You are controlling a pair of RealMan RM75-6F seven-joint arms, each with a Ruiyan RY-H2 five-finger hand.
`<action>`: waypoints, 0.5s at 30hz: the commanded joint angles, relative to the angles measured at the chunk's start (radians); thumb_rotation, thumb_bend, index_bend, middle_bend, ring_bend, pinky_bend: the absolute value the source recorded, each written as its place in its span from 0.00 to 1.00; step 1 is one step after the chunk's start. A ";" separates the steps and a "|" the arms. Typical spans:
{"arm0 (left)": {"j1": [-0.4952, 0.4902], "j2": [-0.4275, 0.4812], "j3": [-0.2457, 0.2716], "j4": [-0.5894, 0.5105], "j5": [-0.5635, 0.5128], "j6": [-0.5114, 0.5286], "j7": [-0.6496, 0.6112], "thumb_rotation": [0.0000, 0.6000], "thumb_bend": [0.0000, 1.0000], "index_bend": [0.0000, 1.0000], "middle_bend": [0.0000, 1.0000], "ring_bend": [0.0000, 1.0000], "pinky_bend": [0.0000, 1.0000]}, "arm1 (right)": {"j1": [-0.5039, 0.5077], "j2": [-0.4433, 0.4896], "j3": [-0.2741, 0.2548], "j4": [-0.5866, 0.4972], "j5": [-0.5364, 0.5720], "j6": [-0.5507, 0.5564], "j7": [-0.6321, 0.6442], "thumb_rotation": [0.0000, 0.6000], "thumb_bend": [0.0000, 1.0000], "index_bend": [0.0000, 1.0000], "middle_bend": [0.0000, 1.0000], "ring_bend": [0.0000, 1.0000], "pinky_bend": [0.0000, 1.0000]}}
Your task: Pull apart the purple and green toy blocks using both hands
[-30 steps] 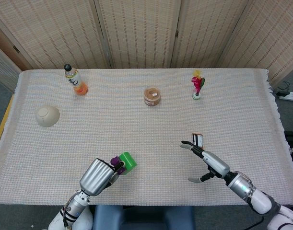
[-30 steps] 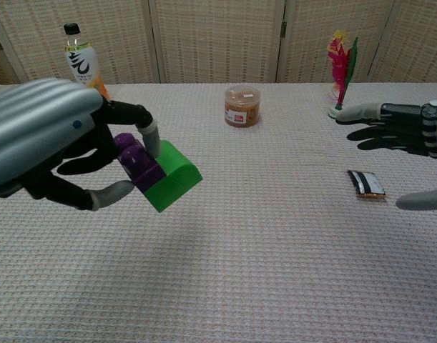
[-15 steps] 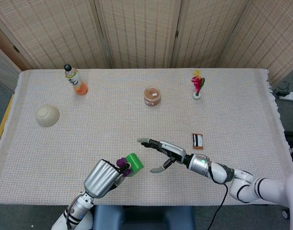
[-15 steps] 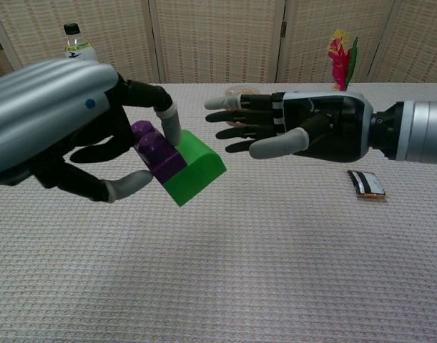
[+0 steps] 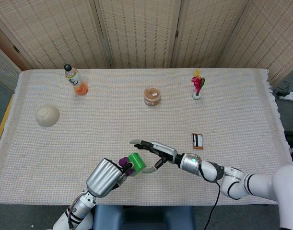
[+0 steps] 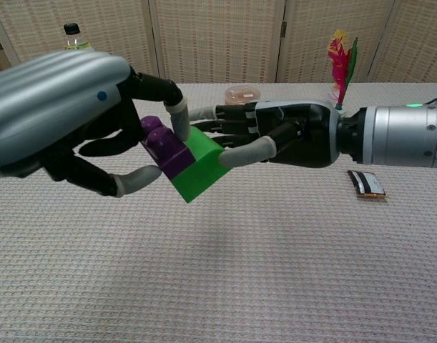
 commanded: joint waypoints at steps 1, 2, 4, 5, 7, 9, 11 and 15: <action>-0.001 0.003 -0.003 -0.003 0.000 -0.001 -0.001 1.00 0.42 0.82 1.00 1.00 1.00 | 0.007 -0.018 0.008 -0.008 0.037 -0.024 -0.048 1.00 0.24 0.16 0.08 0.04 0.00; -0.002 0.004 -0.004 -0.004 0.001 -0.001 -0.001 1.00 0.42 0.82 1.00 1.00 1.00 | 0.007 -0.022 0.011 -0.011 0.047 -0.029 -0.064 1.00 0.24 0.19 0.11 0.07 0.01; -0.002 0.005 -0.004 -0.005 0.004 -0.002 -0.004 1.00 0.43 0.82 1.00 1.00 1.00 | 0.003 -0.033 0.021 -0.018 0.079 -0.041 -0.107 1.00 0.24 0.28 0.19 0.14 0.07; -0.002 0.006 -0.004 -0.005 0.004 -0.002 -0.005 1.00 0.43 0.82 1.00 1.00 1.00 | 0.000 -0.038 0.027 -0.021 0.092 -0.044 -0.129 1.00 0.24 0.33 0.24 0.18 0.13; -0.002 0.007 -0.005 -0.005 0.005 -0.003 -0.008 1.00 0.43 0.82 1.00 1.00 1.00 | -0.006 -0.048 0.043 -0.031 0.131 -0.056 -0.180 1.00 0.24 0.41 0.30 0.25 0.25; -0.002 0.008 -0.006 -0.006 0.005 -0.002 -0.011 1.00 0.43 0.82 1.00 1.00 1.00 | -0.012 -0.054 0.053 -0.043 0.156 -0.060 -0.214 1.00 0.24 0.47 0.34 0.29 0.32; -0.002 0.008 -0.007 -0.008 0.005 -0.001 -0.014 1.00 0.43 0.82 1.00 1.00 1.00 | -0.018 -0.060 0.064 -0.052 0.179 -0.065 -0.252 1.00 0.24 0.51 0.37 0.32 0.38; -0.001 0.010 -0.009 -0.008 0.006 0.001 -0.018 1.00 0.42 0.82 1.00 1.00 1.00 | -0.026 -0.065 0.079 -0.071 0.204 -0.070 -0.295 1.00 0.24 0.58 0.43 0.37 0.45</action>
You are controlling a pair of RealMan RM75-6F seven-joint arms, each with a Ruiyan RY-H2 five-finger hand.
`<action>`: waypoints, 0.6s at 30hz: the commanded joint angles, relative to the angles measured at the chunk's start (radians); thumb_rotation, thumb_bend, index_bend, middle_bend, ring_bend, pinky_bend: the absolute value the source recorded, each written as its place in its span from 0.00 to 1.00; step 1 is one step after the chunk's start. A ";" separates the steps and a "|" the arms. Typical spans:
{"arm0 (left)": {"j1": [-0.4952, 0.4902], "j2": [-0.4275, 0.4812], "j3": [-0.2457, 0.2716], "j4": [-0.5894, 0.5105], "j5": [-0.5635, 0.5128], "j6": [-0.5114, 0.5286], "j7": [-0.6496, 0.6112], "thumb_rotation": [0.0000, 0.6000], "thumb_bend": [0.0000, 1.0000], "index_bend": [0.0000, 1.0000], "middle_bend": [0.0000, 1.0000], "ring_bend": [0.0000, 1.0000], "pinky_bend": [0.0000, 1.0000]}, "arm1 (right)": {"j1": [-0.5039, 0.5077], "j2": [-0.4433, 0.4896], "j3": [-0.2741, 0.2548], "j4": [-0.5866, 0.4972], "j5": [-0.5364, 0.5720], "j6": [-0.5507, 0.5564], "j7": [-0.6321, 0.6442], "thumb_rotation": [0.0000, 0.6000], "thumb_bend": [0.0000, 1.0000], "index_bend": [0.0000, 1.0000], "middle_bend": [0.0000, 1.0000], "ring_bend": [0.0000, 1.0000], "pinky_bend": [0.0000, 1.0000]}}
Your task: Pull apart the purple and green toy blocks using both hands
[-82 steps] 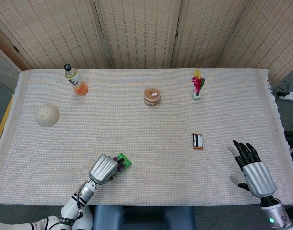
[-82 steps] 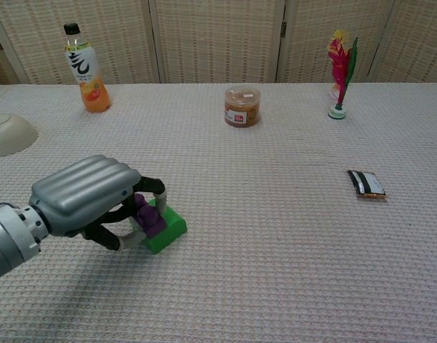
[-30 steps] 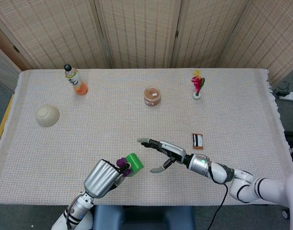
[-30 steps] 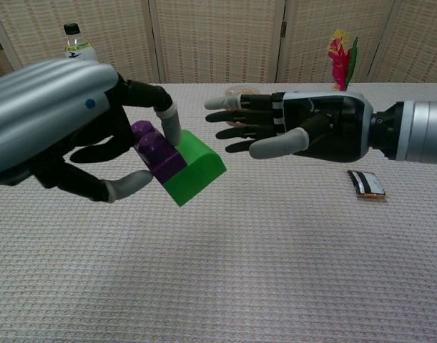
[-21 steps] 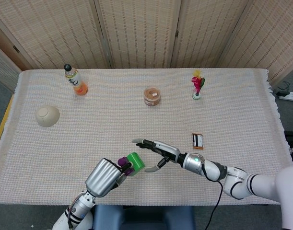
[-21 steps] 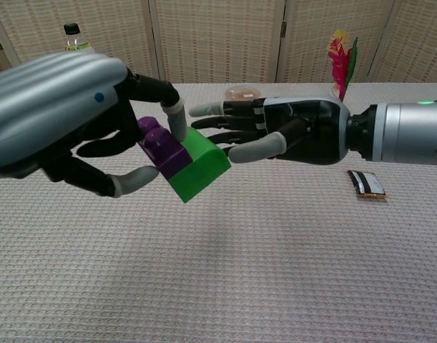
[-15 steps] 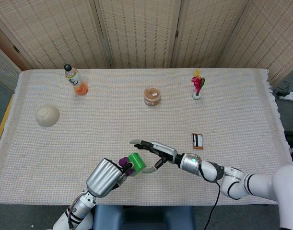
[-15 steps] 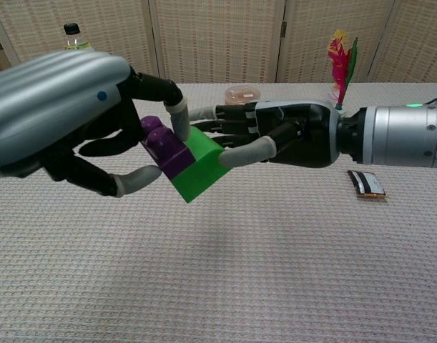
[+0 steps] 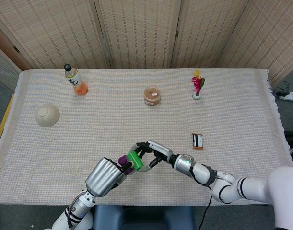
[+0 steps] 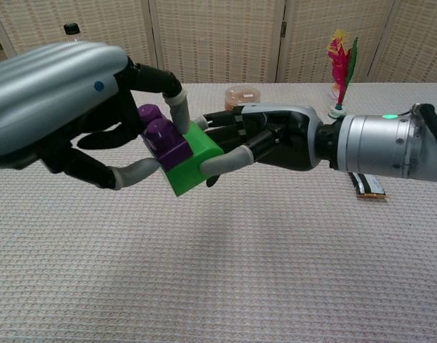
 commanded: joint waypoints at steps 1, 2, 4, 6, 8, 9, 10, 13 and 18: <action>0.001 0.001 -0.001 -0.001 0.001 0.002 -0.003 1.00 0.42 0.82 1.00 1.00 1.00 | -0.010 -0.007 0.016 -0.019 0.018 -0.007 -0.033 1.00 0.24 0.60 0.44 0.39 0.46; 0.001 0.001 -0.002 -0.001 0.001 0.003 -0.004 1.00 0.42 0.82 1.00 1.00 1.00 | -0.011 -0.007 0.018 -0.023 0.020 -0.008 -0.041 1.00 0.24 0.61 0.45 0.40 0.48; -0.001 0.002 -0.005 0.000 0.004 0.003 -0.005 1.00 0.43 0.82 1.00 1.00 1.00 | -0.015 -0.006 0.022 -0.031 0.023 -0.007 -0.056 1.00 0.24 0.63 0.47 0.42 0.49; -0.004 0.003 -0.010 0.002 0.006 0.002 -0.003 1.00 0.43 0.82 1.00 1.00 1.00 | -0.018 -0.006 0.025 -0.035 0.027 -0.008 -0.074 1.00 0.24 0.66 0.48 0.43 0.51; -0.006 0.003 -0.017 0.001 0.007 0.003 -0.005 1.00 0.43 0.82 1.00 1.00 1.00 | -0.025 -0.007 0.030 -0.038 0.037 -0.008 -0.101 1.00 0.24 0.68 0.50 0.44 0.53; -0.007 0.004 -0.020 0.001 0.007 0.004 -0.006 1.00 0.43 0.82 1.00 1.00 1.00 | -0.027 -0.008 0.031 -0.038 0.042 -0.009 -0.113 1.00 0.24 0.69 0.51 0.45 0.54; -0.009 0.004 -0.025 0.001 0.007 0.005 -0.009 1.00 0.43 0.82 1.00 1.00 1.00 | -0.031 -0.009 0.031 -0.038 0.049 -0.012 -0.128 1.00 0.24 0.70 0.52 0.46 0.55; -0.014 0.007 -0.037 0.001 0.006 0.007 -0.017 1.00 0.43 0.82 1.00 1.00 1.00 | -0.044 -0.015 0.032 -0.030 0.067 -0.019 -0.159 1.00 0.24 0.74 0.54 0.49 0.57; -0.021 0.014 -0.053 -0.002 0.003 0.008 -0.023 1.00 0.42 0.82 1.00 1.00 1.00 | -0.061 -0.030 0.032 -0.002 0.083 -0.029 -0.181 1.00 0.24 0.77 0.57 0.51 0.60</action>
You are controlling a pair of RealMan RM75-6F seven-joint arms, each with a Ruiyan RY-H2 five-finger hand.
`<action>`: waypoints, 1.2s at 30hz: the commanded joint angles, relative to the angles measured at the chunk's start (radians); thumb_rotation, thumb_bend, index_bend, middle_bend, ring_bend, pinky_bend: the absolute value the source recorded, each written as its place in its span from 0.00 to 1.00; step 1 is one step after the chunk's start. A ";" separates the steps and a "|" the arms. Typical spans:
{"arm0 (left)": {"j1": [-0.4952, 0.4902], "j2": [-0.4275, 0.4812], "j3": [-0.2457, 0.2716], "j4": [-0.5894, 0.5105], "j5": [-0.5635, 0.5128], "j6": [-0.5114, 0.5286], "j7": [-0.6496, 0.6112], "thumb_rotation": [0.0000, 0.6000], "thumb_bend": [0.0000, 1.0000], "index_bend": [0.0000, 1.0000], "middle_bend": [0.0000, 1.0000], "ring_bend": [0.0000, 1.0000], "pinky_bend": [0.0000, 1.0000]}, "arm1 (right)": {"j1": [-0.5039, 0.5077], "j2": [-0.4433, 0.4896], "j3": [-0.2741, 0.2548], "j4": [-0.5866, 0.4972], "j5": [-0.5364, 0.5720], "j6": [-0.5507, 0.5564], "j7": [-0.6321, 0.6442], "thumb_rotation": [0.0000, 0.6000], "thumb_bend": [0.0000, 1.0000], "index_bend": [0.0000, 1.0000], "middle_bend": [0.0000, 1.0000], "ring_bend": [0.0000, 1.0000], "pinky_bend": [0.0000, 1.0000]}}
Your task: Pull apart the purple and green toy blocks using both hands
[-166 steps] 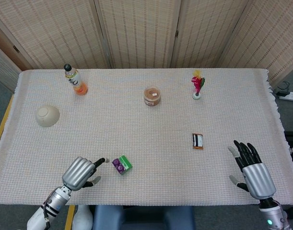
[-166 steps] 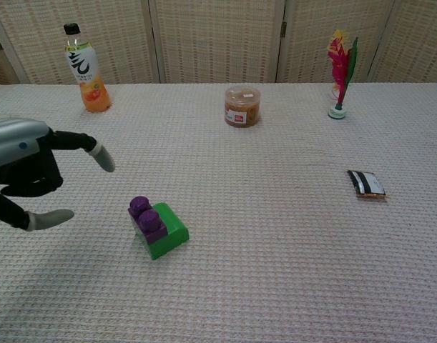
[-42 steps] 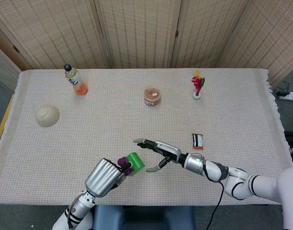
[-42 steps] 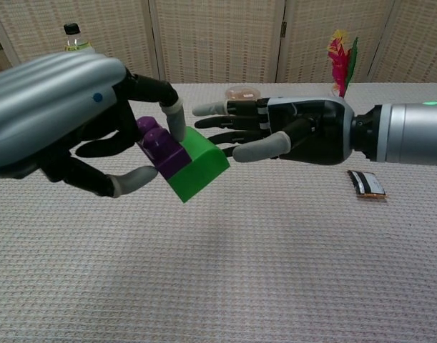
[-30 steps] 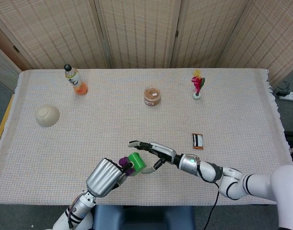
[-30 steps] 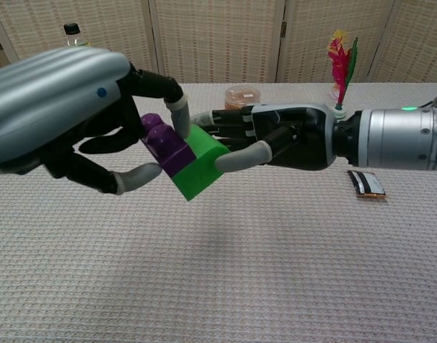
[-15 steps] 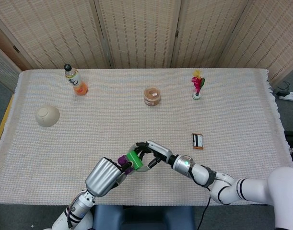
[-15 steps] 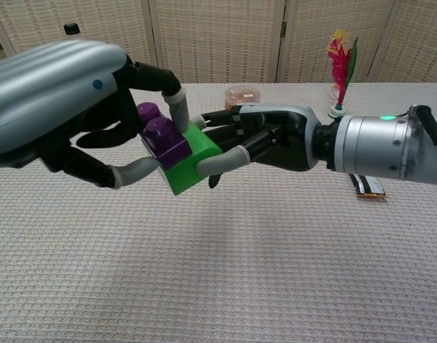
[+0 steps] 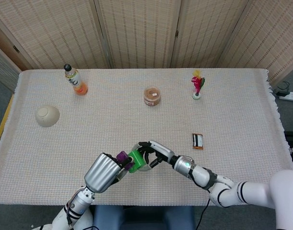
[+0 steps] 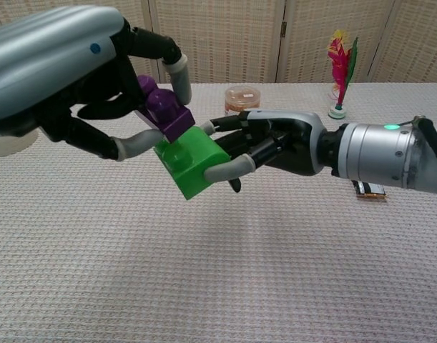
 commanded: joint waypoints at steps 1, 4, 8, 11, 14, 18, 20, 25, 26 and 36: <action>-0.003 0.003 -0.005 -0.002 -0.002 0.001 -0.003 1.00 0.43 0.82 1.00 1.00 1.00 | -0.011 -0.013 0.001 0.020 0.007 -0.008 -0.010 1.00 0.24 0.78 0.57 0.51 0.60; -0.005 0.006 -0.009 -0.002 0.000 0.003 -0.005 1.00 0.43 0.82 1.00 1.00 1.00 | -0.018 -0.021 0.000 0.036 0.007 -0.015 -0.012 1.00 0.24 0.78 0.58 0.52 0.61; -0.006 0.014 -0.013 0.000 -0.005 0.005 -0.012 1.00 0.43 0.82 1.00 1.00 1.00 | -0.030 -0.018 0.003 0.044 0.002 -0.005 -0.038 1.00 0.24 0.78 0.58 0.52 0.61; -0.004 0.023 -0.012 0.008 -0.013 0.005 -0.029 1.00 0.43 0.82 1.00 1.00 1.00 | -0.044 0.005 0.010 0.031 -0.001 0.019 -0.097 1.00 0.24 0.78 0.58 0.51 0.61; 0.004 0.032 -0.001 0.031 -0.022 0.011 -0.061 1.00 0.43 0.82 1.00 1.00 1.00 | -0.063 0.043 0.006 0.014 0.007 0.039 -0.243 1.00 0.24 0.78 0.58 0.52 0.61; 0.012 0.034 0.011 0.102 -0.042 0.014 -0.143 1.00 0.42 0.82 1.00 1.00 1.00 | -0.101 0.098 -0.006 -0.024 0.070 0.051 -0.508 1.00 0.24 0.78 0.58 0.52 0.61; 0.010 0.029 0.014 0.153 -0.065 -0.001 -0.192 1.00 0.42 0.82 1.00 1.00 1.00 | -0.119 0.134 -0.019 -0.056 0.113 0.048 -0.660 1.00 0.24 0.78 0.58 0.51 0.61; 0.000 -0.004 0.026 0.297 -0.122 -0.051 -0.326 1.00 0.42 0.82 1.00 1.00 1.00 | -0.161 0.213 -0.047 -0.160 0.213 0.077 -0.989 1.00 0.24 0.78 0.58 0.51 0.61; -0.002 -0.017 0.028 0.336 -0.132 -0.061 -0.365 1.00 0.43 0.82 1.00 1.00 1.00 | -0.167 0.228 -0.053 -0.183 0.239 0.083 -1.062 1.00 0.24 0.78 0.58 0.51 0.61; -0.038 -0.107 0.043 0.579 -0.128 -0.104 -0.604 1.00 0.43 0.82 1.00 1.00 1.00 | -0.183 0.257 -0.071 -0.290 0.426 0.105 -1.431 1.00 0.24 0.78 0.58 0.50 0.61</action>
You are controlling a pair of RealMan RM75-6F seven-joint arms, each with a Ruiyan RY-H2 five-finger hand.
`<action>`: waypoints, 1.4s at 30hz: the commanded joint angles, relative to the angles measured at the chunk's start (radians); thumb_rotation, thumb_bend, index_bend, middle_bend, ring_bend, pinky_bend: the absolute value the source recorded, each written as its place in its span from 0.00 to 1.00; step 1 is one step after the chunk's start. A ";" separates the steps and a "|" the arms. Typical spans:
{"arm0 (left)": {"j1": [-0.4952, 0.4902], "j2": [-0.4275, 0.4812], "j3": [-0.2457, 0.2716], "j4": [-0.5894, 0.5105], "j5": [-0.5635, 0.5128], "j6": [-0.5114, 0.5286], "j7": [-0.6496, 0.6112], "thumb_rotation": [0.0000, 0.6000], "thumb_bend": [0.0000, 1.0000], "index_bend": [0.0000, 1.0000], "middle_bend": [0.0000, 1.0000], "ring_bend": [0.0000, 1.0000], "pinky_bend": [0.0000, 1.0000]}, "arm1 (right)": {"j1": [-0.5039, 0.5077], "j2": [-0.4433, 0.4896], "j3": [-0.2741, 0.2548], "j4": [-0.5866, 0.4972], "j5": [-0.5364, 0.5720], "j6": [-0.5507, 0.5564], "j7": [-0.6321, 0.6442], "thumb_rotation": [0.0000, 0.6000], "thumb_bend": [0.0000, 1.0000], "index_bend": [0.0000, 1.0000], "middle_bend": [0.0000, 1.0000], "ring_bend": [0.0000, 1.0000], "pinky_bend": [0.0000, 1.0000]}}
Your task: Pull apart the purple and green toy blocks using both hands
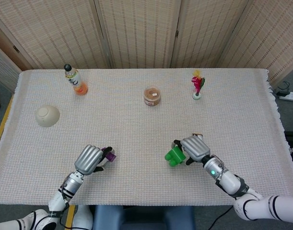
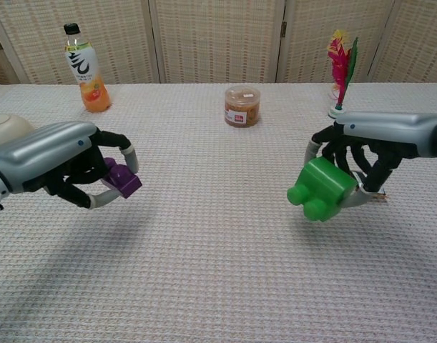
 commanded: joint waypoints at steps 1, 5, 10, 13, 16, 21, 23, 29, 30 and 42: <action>-0.019 -0.043 0.017 0.075 0.002 -0.029 -0.068 1.00 0.43 0.82 1.00 1.00 1.00 | -0.019 0.019 -0.011 -0.058 0.120 0.015 -0.134 1.00 0.24 0.78 0.58 0.50 0.61; -0.031 -0.080 0.028 0.136 0.007 -0.045 -0.107 1.00 0.43 0.82 1.00 1.00 1.00 | -0.024 0.005 -0.007 -0.040 0.146 0.018 -0.177 1.00 0.24 0.78 0.57 0.48 0.59; -0.038 -0.102 0.028 0.187 0.016 -0.032 -0.168 1.00 0.43 0.82 1.00 1.00 1.00 | -0.037 0.006 -0.003 -0.033 0.156 0.011 -0.180 1.00 0.24 0.76 0.53 0.45 0.58; -0.032 -0.111 0.034 0.212 0.021 -0.016 -0.213 1.00 0.42 0.82 1.00 1.00 1.00 | -0.041 0.009 0.001 -0.028 0.162 -0.001 -0.174 1.00 0.24 0.74 0.51 0.44 0.57; -0.031 -0.120 0.037 0.231 0.025 -0.004 -0.244 1.00 0.42 0.82 1.00 1.00 1.00 | -0.045 0.008 0.007 -0.017 0.163 -0.013 -0.163 1.00 0.24 0.71 0.49 0.42 0.56; -0.043 -0.120 0.048 0.243 0.042 -0.009 -0.297 1.00 0.42 0.70 1.00 1.00 1.00 | -0.038 0.037 0.006 -0.019 0.155 -0.094 -0.112 1.00 0.24 0.49 0.34 0.33 0.49; -0.046 -0.120 0.051 0.249 0.046 -0.007 -0.314 1.00 0.40 0.60 1.00 1.00 1.00 | -0.027 0.059 0.007 -0.024 0.158 -0.142 -0.089 1.00 0.24 0.28 0.21 0.25 0.43; -0.043 -0.125 0.053 0.269 0.047 0.011 -0.351 1.00 0.30 0.32 1.00 1.00 1.00 | -0.026 0.102 0.027 -0.032 0.120 -0.201 -0.005 1.00 0.24 0.00 0.01 0.08 0.31; -0.042 -0.125 0.052 0.269 0.045 0.011 -0.354 1.00 0.28 0.28 1.00 1.00 1.00 | -0.028 0.108 0.030 -0.035 0.110 -0.205 0.008 1.00 0.24 0.00 0.00 0.07 0.31; -0.014 0.090 0.065 0.039 0.070 0.075 -0.165 1.00 0.23 0.12 1.00 0.99 1.00 | -0.147 0.262 0.018 -0.156 -0.171 0.012 0.000 1.00 0.24 0.00 0.00 0.02 0.24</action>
